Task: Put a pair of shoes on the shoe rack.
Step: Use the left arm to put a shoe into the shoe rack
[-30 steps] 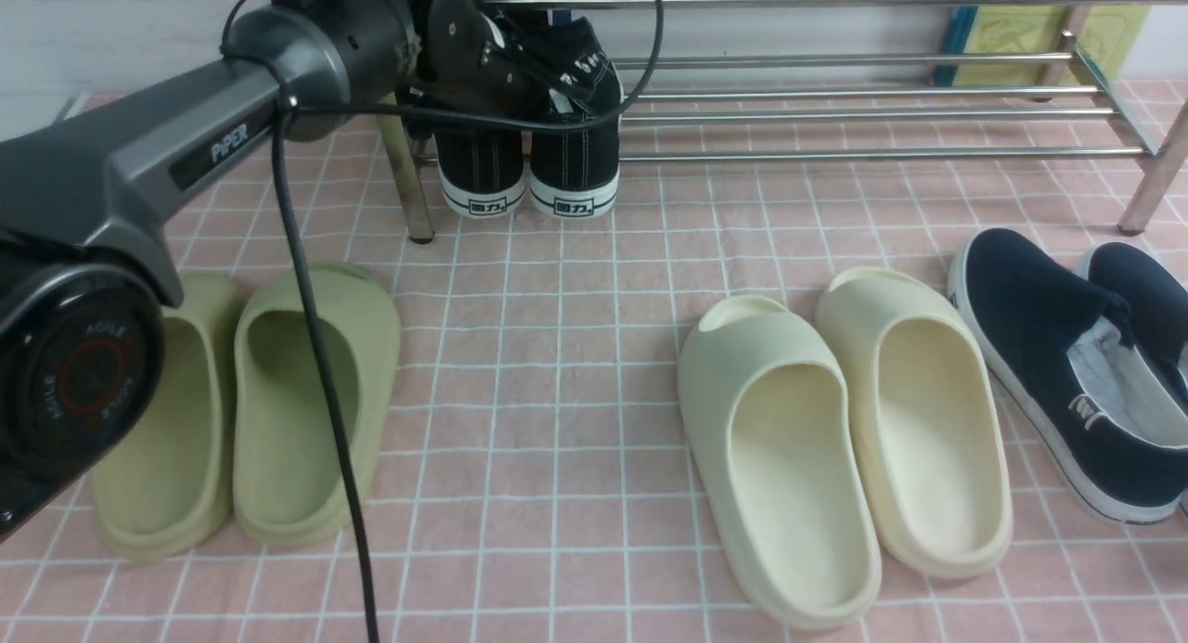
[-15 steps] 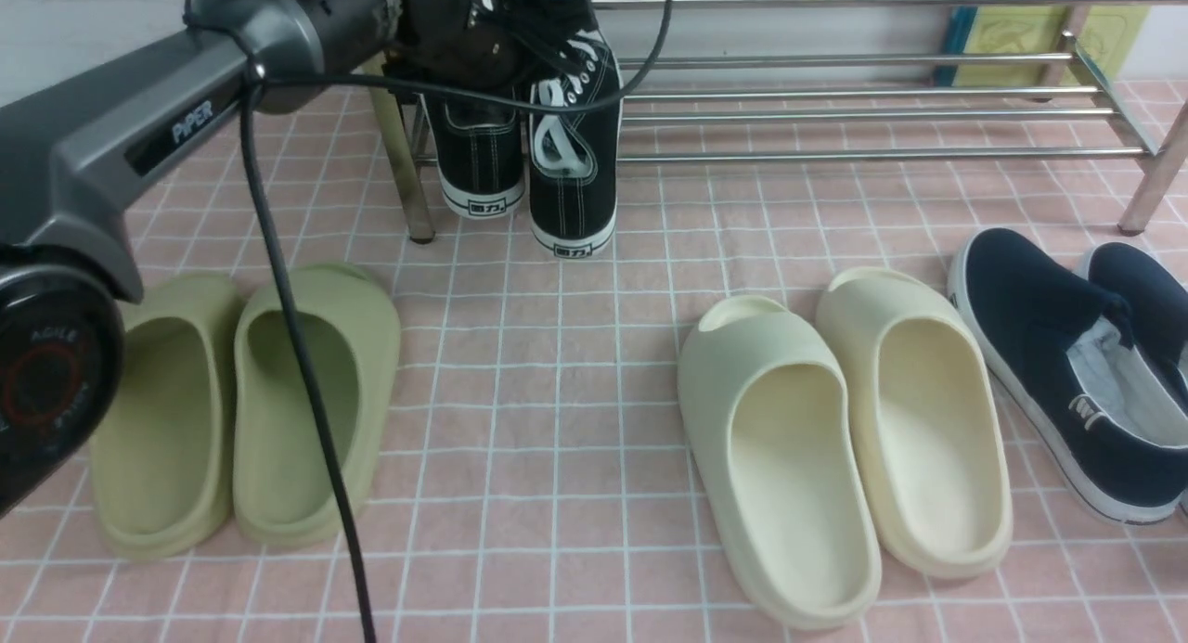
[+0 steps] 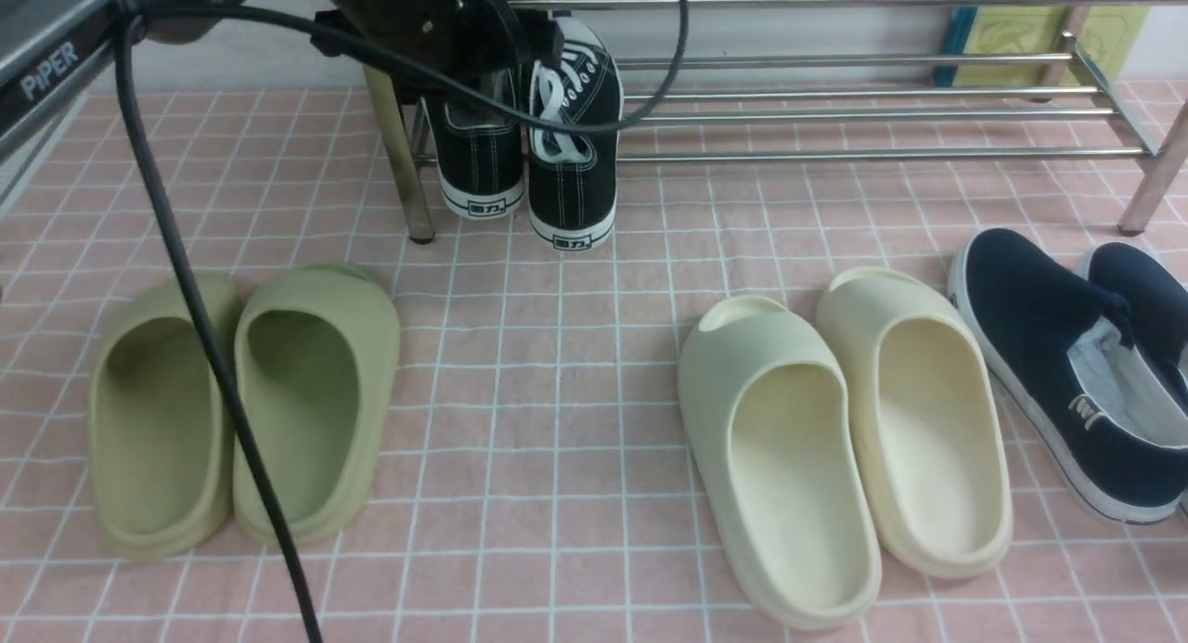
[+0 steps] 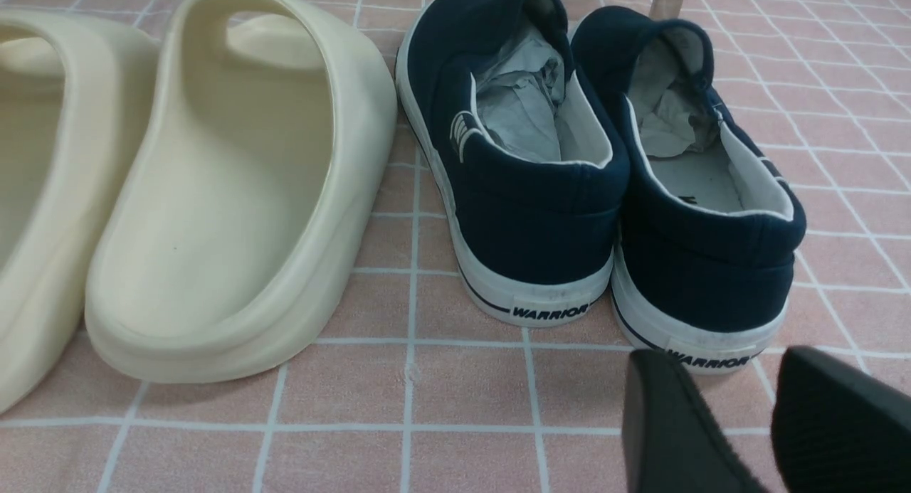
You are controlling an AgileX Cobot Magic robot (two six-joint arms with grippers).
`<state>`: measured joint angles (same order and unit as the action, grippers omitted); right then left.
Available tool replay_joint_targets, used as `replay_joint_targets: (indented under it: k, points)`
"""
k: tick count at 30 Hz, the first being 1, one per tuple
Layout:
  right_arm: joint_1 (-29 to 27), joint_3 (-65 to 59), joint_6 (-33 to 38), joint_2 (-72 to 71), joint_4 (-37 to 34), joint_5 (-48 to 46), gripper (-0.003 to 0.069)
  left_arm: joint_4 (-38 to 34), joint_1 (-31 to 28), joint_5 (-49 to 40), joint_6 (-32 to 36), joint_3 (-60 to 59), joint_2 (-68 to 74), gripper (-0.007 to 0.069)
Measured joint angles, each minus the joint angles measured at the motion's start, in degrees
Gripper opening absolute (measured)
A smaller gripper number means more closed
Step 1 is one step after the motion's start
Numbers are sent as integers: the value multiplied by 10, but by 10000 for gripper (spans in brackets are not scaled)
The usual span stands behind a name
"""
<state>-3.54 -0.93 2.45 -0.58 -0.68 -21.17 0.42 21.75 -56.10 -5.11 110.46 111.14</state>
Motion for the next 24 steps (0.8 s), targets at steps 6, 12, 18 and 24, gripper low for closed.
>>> replay_joint_targets:
  k: [6, 12, 18, 24]
  points:
    - [0, 0, 0, 0, 0, 0, 239, -20, 34, -16, 42, -37, 31, 2]
    - [0, 0, 0, 0, 0, 0, 239, -22, 52, 78, 37, -39, 96, 2]
    - [0, 0, 0, 0, 0, 0, 239, 10, 50, 82, -20, 19, 125, 2]
    - [0, 0, 0, 0, 0, 0, 239, 45, 50, 87, -51, 83, 156, 4]
